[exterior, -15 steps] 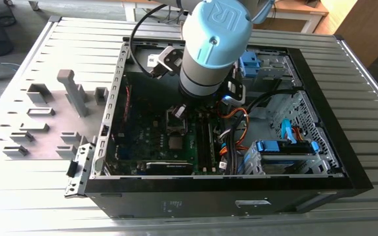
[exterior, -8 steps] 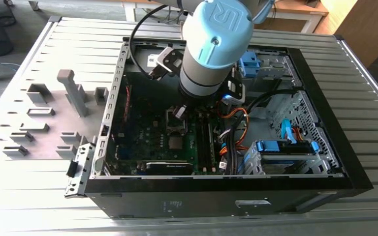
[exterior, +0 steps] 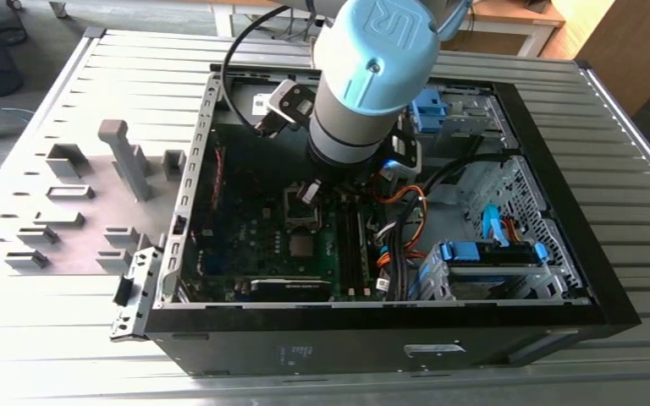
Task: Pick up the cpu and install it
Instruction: 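Close the cpu cover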
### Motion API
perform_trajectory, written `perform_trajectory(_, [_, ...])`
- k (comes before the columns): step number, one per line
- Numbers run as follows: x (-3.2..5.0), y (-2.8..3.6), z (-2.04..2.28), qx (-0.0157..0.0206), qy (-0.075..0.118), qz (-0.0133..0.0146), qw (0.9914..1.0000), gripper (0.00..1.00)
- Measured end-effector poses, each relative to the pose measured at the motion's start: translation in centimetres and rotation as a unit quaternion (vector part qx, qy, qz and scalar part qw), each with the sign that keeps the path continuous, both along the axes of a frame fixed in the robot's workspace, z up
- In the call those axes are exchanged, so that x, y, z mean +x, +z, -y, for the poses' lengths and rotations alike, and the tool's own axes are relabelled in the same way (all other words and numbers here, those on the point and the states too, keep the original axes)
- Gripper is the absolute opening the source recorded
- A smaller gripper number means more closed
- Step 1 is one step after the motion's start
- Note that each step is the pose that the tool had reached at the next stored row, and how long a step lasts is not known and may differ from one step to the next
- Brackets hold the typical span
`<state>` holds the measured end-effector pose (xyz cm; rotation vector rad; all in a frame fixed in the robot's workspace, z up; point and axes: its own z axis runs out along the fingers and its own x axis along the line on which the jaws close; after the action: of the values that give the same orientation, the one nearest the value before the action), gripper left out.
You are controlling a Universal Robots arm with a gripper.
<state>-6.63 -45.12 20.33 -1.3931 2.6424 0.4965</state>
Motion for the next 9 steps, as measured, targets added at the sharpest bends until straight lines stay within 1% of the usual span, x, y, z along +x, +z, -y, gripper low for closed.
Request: perform_trajectory(9, [0.01,0.58,0.07,0.0001,0.009,0.0001,0.99996,0.11])
